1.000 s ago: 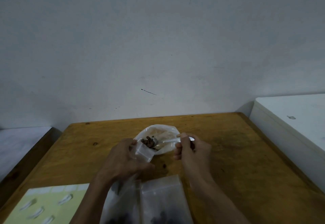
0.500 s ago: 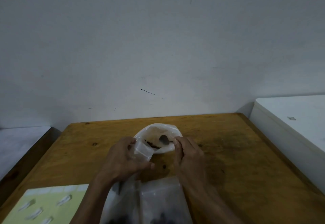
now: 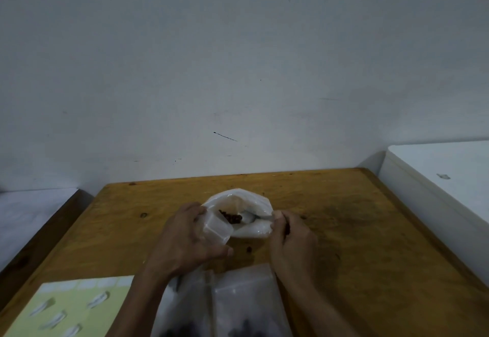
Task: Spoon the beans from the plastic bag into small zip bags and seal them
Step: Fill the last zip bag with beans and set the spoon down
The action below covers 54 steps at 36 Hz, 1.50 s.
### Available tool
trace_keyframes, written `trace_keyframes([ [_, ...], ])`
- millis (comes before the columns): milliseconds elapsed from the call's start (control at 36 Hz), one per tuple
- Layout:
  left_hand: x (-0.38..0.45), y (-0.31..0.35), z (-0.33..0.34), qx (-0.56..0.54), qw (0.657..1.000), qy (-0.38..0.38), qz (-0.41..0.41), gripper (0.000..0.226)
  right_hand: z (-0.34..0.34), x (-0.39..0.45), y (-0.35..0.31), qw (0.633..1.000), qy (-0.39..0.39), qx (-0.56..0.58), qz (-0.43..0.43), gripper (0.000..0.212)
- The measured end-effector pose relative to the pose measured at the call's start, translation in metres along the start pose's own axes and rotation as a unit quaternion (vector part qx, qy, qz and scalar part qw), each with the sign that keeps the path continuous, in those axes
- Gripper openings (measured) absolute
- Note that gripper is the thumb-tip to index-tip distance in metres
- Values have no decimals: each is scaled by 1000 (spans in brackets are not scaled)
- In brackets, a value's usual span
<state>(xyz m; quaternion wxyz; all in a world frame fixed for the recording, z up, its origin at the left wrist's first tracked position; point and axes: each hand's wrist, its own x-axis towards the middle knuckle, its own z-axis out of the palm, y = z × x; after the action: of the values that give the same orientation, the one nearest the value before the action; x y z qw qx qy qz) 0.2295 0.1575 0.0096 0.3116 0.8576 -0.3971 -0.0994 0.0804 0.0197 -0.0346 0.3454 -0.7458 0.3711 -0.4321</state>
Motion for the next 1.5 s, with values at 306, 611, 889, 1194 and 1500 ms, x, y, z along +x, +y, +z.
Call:
trace_keyframes([
  [306,0,22,1,36,999,11,28,106,11,1,4,953,15,180,242,19],
  [611,-1,26,1,16,999,24,41,96,12,0,1,894,-2,294,339,17],
  [889,9,-1,-1,-97,995,-20,-32,76,9,-1,-5,892,-34,301,337,15],
  [1194,7,3,-6,-145,988,-46,-35,67,2,4,-12,869,-68,320,371,13],
  [1500,5,-3,-10,-137,987,-54,-65,96,-9,14,-8,846,-61,349,399,12],
])
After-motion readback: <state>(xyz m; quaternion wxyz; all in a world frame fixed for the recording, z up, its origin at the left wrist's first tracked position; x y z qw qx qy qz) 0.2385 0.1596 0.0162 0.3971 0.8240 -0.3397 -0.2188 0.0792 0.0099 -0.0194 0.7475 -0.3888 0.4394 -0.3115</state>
